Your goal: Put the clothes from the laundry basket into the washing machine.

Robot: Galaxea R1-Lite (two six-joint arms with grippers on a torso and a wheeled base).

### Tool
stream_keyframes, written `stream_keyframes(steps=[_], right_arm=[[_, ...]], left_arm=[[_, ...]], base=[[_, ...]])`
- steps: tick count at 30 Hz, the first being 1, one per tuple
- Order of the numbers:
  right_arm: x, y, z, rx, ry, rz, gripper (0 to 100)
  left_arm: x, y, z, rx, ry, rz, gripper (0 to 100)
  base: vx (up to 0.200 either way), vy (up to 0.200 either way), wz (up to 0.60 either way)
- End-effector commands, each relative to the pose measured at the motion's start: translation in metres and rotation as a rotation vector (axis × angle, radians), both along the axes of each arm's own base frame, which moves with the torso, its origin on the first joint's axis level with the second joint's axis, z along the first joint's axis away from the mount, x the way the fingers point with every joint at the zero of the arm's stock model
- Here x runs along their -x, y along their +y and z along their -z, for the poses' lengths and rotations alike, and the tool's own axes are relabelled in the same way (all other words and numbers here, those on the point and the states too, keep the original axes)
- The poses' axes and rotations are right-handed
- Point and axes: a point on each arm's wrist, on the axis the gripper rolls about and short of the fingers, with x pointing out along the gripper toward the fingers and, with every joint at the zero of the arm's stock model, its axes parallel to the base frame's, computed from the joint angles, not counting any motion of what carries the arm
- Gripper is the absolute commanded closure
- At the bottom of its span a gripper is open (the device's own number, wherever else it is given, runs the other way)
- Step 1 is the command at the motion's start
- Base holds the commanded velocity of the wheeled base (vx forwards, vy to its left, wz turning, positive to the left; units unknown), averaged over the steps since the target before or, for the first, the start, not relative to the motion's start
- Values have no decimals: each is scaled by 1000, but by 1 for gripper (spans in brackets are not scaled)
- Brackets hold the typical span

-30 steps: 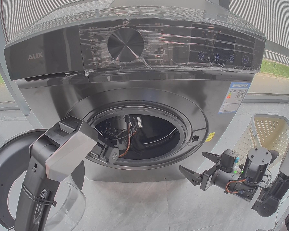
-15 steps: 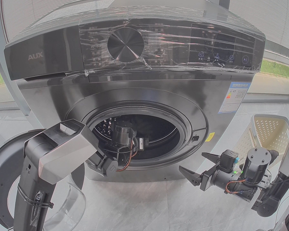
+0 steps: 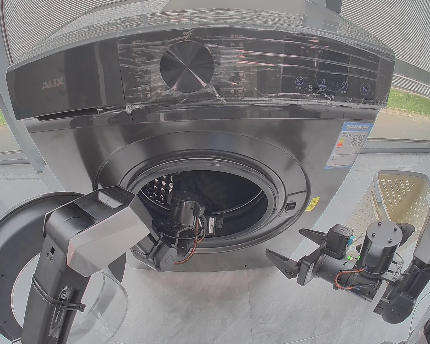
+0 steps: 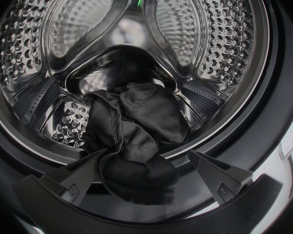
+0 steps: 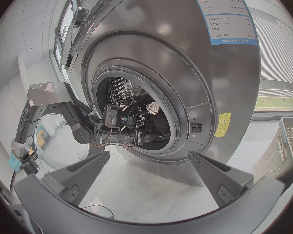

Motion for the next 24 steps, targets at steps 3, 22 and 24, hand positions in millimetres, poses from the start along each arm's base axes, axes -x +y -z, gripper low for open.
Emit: stream_keyframes(steps=[3, 22, 24], right_arm=[[-1, 1, -1, -7, -9, 0, 0], [-1, 1, -2, -19, -8, 0, 0], [-1, 2, -2, -18, -6, -1, 0]], left_arm=[[-2, -3, 15, -10, 20, 2, 0], [-34, -12, -25, 104, -174, -57, 100], [-45, -10, -33, 124, -223, -98, 100]], base=[[0, 0, 0], [0, 0, 0], [0, 0, 0]])
